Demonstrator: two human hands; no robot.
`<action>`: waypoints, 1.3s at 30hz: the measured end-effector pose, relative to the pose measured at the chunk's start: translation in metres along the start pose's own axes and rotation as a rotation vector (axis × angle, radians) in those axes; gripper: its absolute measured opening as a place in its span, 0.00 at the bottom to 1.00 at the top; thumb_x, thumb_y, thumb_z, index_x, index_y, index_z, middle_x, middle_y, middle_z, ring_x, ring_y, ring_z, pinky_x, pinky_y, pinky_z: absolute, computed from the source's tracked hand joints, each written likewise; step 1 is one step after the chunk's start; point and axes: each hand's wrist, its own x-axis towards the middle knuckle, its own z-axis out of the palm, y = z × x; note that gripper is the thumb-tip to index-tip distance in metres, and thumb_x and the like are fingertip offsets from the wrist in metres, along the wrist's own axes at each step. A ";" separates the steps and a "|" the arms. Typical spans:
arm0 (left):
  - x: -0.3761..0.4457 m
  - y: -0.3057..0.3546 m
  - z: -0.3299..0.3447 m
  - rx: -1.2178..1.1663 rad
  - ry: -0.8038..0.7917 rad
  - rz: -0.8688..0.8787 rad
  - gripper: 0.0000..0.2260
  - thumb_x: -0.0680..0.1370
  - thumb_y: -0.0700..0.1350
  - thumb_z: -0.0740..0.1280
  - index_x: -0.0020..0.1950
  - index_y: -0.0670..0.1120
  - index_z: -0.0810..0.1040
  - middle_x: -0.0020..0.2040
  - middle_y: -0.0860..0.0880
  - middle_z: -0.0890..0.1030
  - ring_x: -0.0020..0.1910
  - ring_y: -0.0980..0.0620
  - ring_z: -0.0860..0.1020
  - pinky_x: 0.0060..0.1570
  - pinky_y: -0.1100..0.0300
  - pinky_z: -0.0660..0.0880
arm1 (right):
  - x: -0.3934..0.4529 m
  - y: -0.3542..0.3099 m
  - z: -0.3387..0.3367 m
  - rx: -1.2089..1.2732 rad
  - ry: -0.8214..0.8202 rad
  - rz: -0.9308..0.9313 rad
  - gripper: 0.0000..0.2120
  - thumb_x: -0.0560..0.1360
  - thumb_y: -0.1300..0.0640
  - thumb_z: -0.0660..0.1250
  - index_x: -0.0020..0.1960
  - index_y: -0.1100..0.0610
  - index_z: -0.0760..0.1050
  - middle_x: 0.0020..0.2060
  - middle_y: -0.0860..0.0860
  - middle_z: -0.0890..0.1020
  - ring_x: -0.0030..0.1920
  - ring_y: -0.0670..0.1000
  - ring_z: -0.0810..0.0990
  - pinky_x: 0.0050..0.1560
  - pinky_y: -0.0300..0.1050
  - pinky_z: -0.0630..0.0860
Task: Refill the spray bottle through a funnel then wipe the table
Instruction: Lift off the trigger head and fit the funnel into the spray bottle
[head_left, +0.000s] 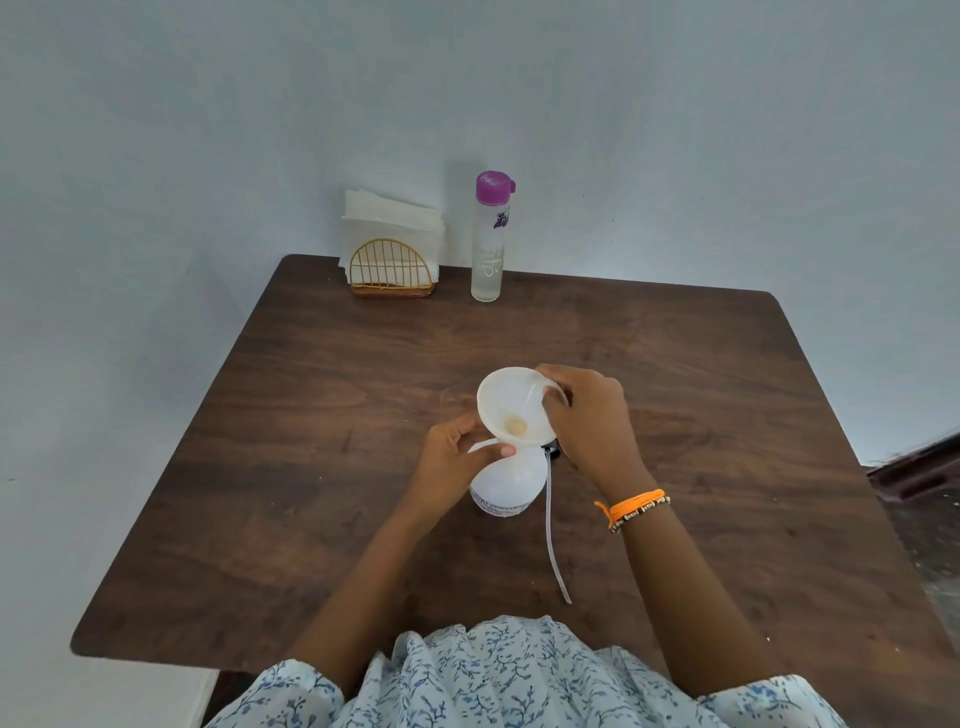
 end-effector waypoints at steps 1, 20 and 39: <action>0.000 0.000 0.000 0.004 -0.001 -0.001 0.18 0.70 0.39 0.74 0.49 0.62 0.79 0.47 0.66 0.82 0.53 0.61 0.79 0.49 0.70 0.75 | 0.000 0.000 0.000 -0.018 0.002 -0.010 0.14 0.77 0.62 0.61 0.61 0.60 0.77 0.57 0.55 0.81 0.55 0.54 0.79 0.55 0.48 0.78; 0.000 0.008 -0.018 -0.046 -0.013 -0.111 0.16 0.73 0.35 0.70 0.50 0.56 0.79 0.50 0.59 0.83 0.52 0.58 0.80 0.50 0.65 0.77 | 0.008 0.013 -0.010 0.184 0.003 0.073 0.13 0.81 0.56 0.57 0.50 0.56 0.80 0.40 0.48 0.82 0.38 0.42 0.77 0.38 0.33 0.71; 0.144 0.030 -0.025 0.013 0.126 -0.250 0.08 0.79 0.42 0.63 0.51 0.53 0.79 0.50 0.54 0.81 0.51 0.57 0.79 0.45 0.67 0.72 | 0.191 0.031 0.057 0.416 -0.140 0.184 0.11 0.76 0.61 0.65 0.58 0.59 0.75 0.51 0.54 0.81 0.48 0.49 0.79 0.51 0.38 0.75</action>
